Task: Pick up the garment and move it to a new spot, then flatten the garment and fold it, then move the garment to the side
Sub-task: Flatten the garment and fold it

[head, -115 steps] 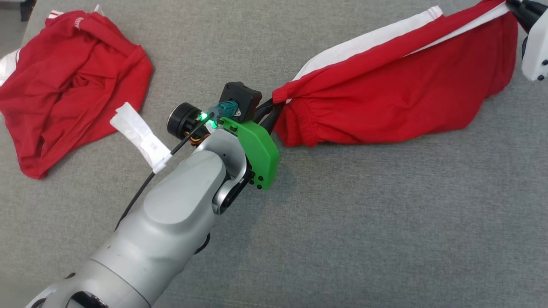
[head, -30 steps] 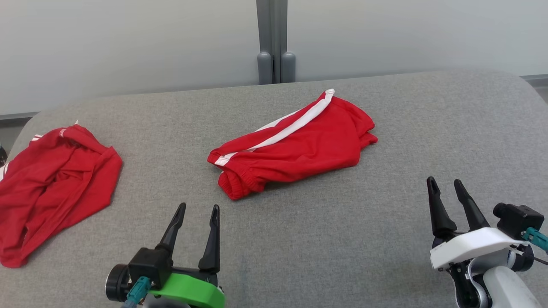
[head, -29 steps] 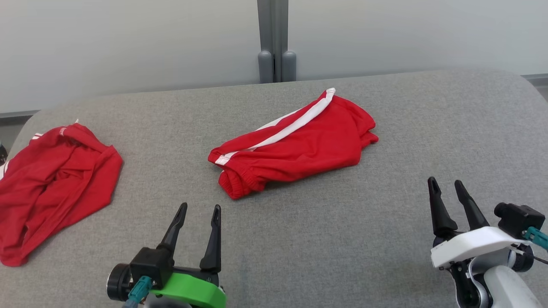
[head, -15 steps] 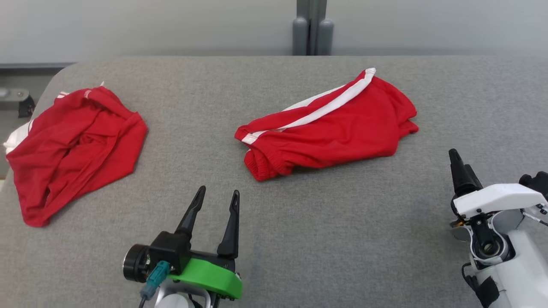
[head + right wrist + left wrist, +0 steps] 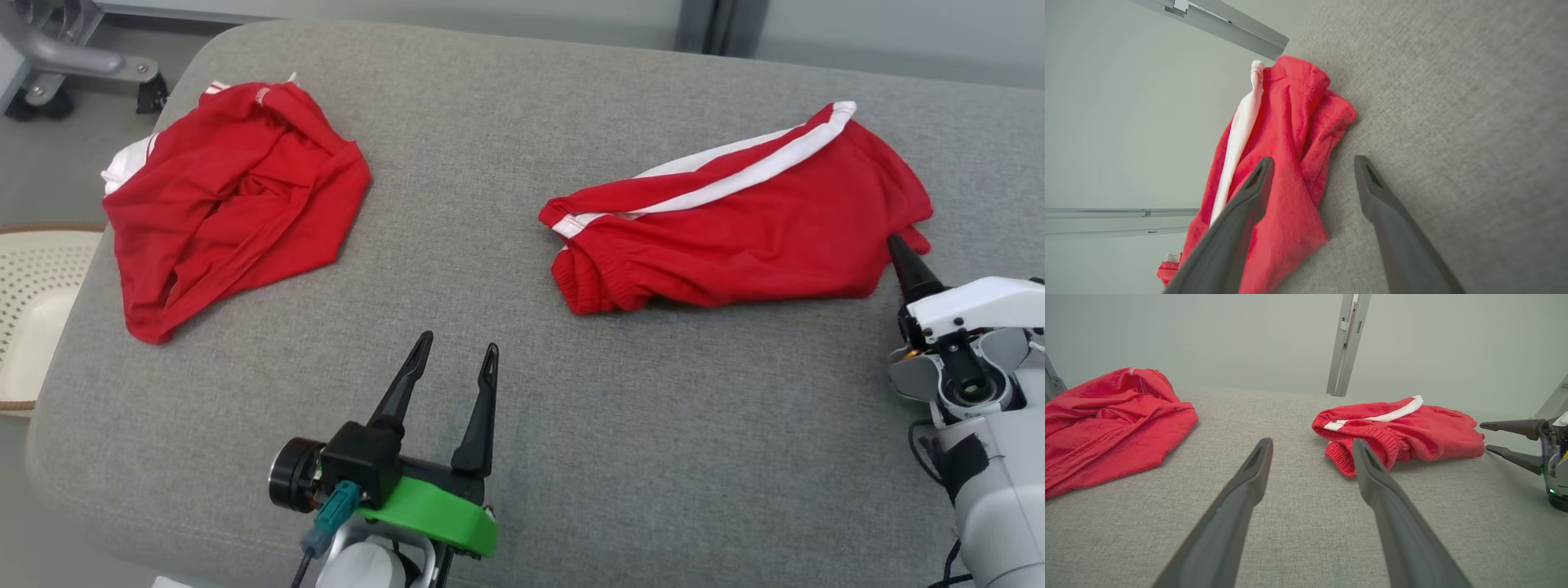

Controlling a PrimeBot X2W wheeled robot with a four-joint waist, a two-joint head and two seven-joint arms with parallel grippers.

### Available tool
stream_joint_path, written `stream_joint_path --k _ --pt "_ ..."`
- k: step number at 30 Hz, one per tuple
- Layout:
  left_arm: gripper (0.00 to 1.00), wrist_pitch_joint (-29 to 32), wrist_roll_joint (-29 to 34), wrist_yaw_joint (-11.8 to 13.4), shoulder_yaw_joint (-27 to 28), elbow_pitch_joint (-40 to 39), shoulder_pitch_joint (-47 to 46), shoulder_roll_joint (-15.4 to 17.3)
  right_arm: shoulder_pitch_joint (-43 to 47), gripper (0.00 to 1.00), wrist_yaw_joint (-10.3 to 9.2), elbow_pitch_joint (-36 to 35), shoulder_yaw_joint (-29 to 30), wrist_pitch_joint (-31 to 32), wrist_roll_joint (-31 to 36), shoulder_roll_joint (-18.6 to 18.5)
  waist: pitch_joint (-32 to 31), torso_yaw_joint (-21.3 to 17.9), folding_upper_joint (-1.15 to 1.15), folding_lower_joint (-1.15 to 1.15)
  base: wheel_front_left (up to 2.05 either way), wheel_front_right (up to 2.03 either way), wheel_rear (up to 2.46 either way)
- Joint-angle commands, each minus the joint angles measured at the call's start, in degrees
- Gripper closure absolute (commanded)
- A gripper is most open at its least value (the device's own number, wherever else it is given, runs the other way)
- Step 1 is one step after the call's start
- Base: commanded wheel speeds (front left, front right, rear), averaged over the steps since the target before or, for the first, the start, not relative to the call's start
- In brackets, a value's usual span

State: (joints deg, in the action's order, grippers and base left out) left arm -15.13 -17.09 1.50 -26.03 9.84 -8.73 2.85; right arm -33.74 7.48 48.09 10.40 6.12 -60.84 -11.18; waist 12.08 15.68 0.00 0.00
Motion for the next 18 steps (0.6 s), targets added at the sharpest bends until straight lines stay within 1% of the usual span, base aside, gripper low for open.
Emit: stream_joint_path --k 1,10,18 --pt "0.0 -0.02 -0.22 0.33 -0.44 -0.31 -1.25 0.11 -1.26 0.0 0.02 1.46 0.39 0.62 -0.29 -0.69 2.79 2.92 0.0 0.0 0.0 0.0 0.0" --pt "0.0 -0.02 -1.44 1.69 -2.74 -1.18 -2.51 0.1 -5.77 0.0 0.02 9.66 0.96 1.89 0.08 -1.98 4.8 5.58 0.0 0.0 0.0 0.0 0.0" --pt "0.0 -0.02 -1.85 2.45 -3.45 -1.44 -2.92 0.1 -7.63 0.0 0.03 12.25 -1.01 2.46 0.83 -1.1 5.67 6.58 0.0 0.0 0.0 0.0 0.0"
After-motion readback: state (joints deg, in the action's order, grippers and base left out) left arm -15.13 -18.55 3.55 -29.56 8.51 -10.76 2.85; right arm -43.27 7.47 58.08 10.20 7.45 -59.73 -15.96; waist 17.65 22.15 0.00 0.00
